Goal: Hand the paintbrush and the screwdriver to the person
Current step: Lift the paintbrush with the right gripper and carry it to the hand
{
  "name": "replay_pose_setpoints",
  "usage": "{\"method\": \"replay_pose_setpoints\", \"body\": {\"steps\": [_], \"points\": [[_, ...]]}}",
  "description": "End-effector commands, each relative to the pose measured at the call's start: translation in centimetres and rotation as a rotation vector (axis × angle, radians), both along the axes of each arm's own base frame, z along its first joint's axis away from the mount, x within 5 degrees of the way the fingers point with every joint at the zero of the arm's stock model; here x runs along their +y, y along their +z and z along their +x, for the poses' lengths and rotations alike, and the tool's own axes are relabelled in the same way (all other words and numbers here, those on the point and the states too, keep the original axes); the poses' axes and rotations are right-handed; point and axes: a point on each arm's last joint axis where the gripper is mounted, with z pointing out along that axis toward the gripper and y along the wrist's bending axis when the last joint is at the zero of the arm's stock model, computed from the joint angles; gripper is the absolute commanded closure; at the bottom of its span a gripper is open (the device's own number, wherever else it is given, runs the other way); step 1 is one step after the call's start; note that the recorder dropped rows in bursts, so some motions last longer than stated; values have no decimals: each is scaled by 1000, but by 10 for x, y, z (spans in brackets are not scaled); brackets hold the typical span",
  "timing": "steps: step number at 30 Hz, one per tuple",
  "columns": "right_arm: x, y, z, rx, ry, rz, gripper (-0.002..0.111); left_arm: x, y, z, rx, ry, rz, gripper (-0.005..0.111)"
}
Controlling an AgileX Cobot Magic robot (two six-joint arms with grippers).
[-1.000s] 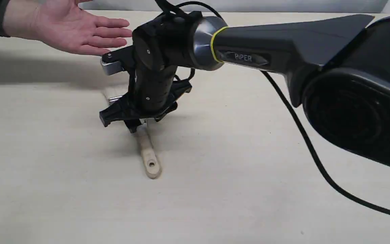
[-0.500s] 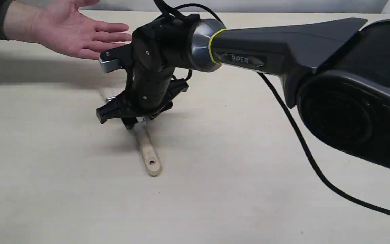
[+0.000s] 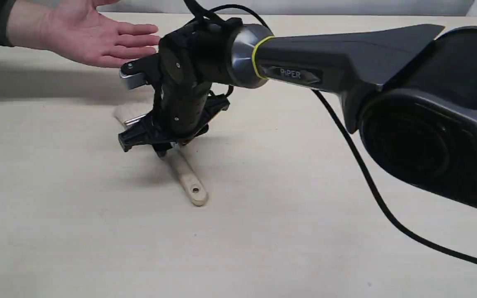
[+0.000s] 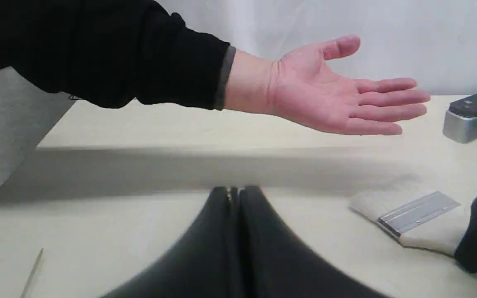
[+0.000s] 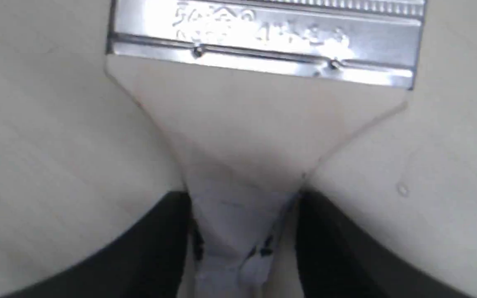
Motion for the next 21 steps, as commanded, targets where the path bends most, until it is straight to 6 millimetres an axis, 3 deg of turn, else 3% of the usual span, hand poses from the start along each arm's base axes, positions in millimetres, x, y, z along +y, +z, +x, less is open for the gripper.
{"method": "replay_pose_setpoints", "body": {"steps": [1, 12, 19, 21], "points": [[-14, -31, -11, 131, -8, -143, 63, -1, 0, 0, -6, -9, -5, 107], [-16, -38, -13, 161, -9, -178, 67, -1, 0, 0, -7, -8, -3, 107], [-18, -39, -13, 150, 25, -195, 100, -1, 0, 0, -7, -8, -3, 107], [-18, -39, -13, 148, 40, -197, 104, -1, 0, 0, -7, -8, -3, 107]]}}
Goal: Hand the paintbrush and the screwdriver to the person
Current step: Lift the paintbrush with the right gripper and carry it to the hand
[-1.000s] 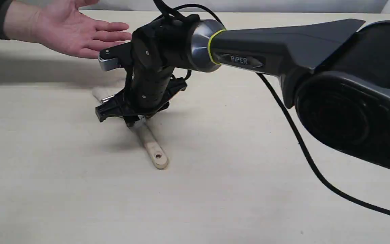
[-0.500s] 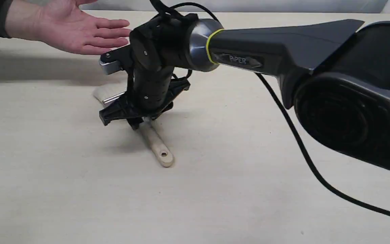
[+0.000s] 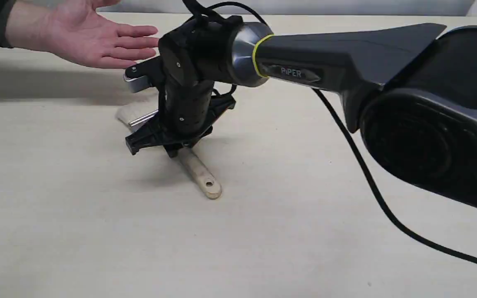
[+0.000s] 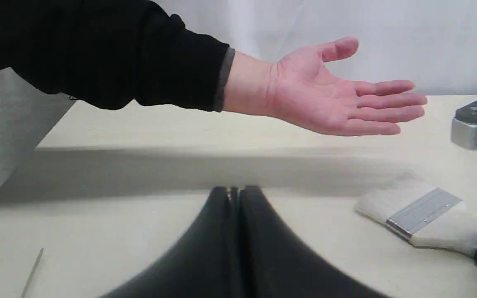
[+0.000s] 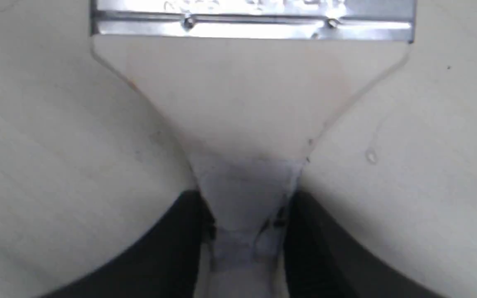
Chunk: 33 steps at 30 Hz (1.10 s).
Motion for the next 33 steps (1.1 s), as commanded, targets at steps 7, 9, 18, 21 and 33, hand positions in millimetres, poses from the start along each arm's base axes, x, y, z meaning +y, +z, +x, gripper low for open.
{"method": "replay_pose_setpoints", "body": {"steps": [7, 9, 18, 21, 33], "points": [[-9, -4, -10, 82, 40, -71, 104, -1, 0, 0, -7, -8, -3, 107], [-8, 13, -10, 62, 47, -42, 104, -1, 0, 0, -7, -8, -3, 107], [-7, 101, -20, -30, 98, 141, 104, -1, 0, 0, -6, -9, -5, 107], [-9, 127, -24, -78, 114, 195, 104, -1, 0, 0, -6, -9, -5, 107], [9, 144, -2, -386, 137, 403, 104, -1, 0, 0, -6, -9, -5, 107]]}}
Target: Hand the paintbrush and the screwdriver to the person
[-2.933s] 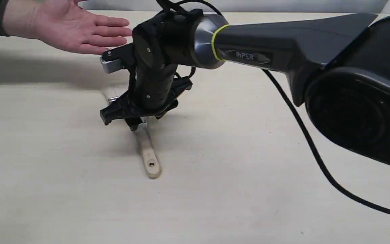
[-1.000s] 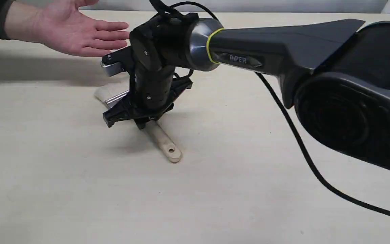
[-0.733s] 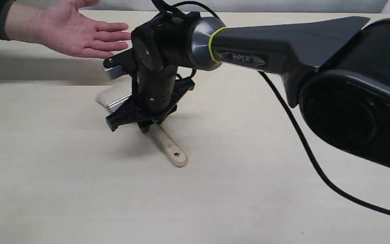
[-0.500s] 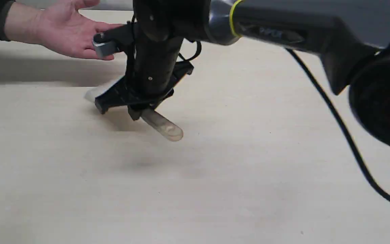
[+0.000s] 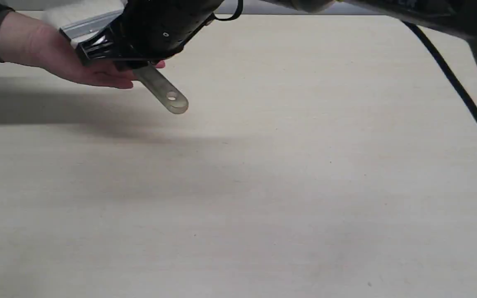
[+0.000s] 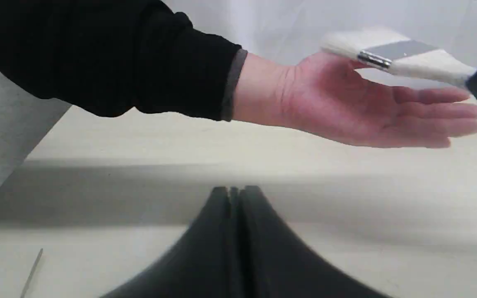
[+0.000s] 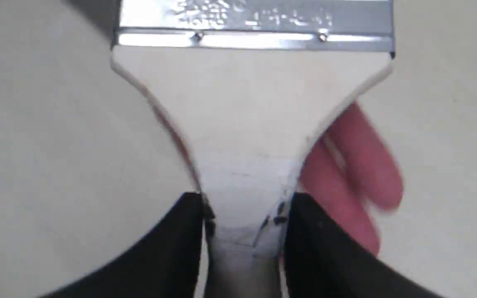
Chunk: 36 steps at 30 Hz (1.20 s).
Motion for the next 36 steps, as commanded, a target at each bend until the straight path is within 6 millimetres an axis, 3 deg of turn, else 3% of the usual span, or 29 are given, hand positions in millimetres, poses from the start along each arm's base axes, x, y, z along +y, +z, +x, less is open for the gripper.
{"method": "replay_pose_setpoints", "body": {"steps": [1, 6, 12, 14, 18, 25, 36], "points": [[6, -9, 10, -88, 28, 23, 104, -1, 0, 0, -6, -9, -5, 107], [16, -23, 21, -104, 59, 1, 101, -1, 0, 0, -6, -9, -5, 107], [20, -27, 24, -102, 59, 3, 68, -1, 0, 0, -8, -9, -3, 107], [18, -22, 22, -93, 62, -3, 64, -1, 0, 0, -8, -9, -3, 107], [12, -5, 14, -71, 77, -23, 67, -1, 0, 0, -8, -9, -3, 107], [-10, 47, -7, -61, 100, -70, 104, -1, 0, 0, -8, -9, -3, 107], [-62, 133, -53, -130, 62, -118, 104, -1, 0, 0, -8, -9, -3, 107]]}}
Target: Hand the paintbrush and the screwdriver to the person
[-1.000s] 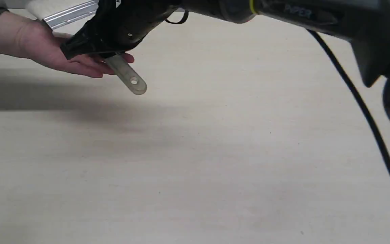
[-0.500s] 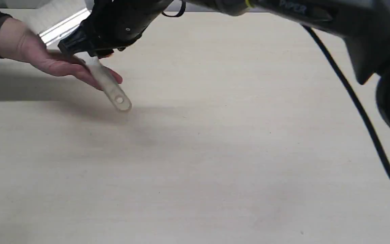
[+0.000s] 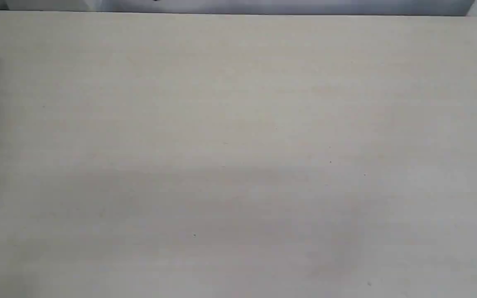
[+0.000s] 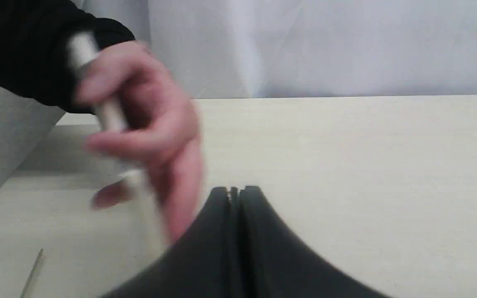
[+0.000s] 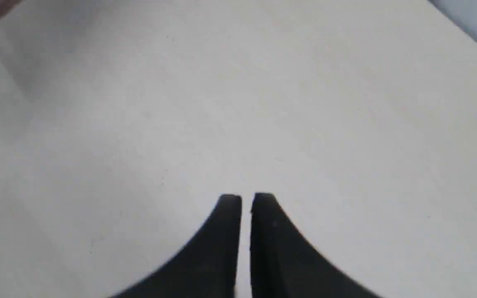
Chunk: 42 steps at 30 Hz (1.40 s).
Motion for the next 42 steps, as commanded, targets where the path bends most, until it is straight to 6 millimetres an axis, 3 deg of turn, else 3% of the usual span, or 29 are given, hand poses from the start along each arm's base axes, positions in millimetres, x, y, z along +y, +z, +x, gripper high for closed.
{"method": "replay_pose_setpoints", "body": {"steps": [1, 6, 12, 21, 27, 39, 42], "points": [[-20, 23, -18, -35, -15, 13, 104, -1, 0, 0, -8, -9, -3, 107], [-51, 32, -44, -110, -57, 32, 104, -1, 0, 0, -7, -9, -6, 107], [-84, 6, -80, -180, -76, 129, 104, -1, 0, 0, -7, -9, -6, 107], [-131, -76, -135, -215, -59, 212, 104, -1, 0, 0, -7, -9, -6, 107], [-153, -121, -161, -183, -86, 260, 104, -1, 0, 0, -7, -9, -6, 107], [-180, -172, -194, 46, -236, 289, 104, -1, 0, 0, -7, -8, -2, 107], [-180, -175, -197, 115, -282, 311, 104, -1, 0, 0, -7, -8, -2, 107]]}}
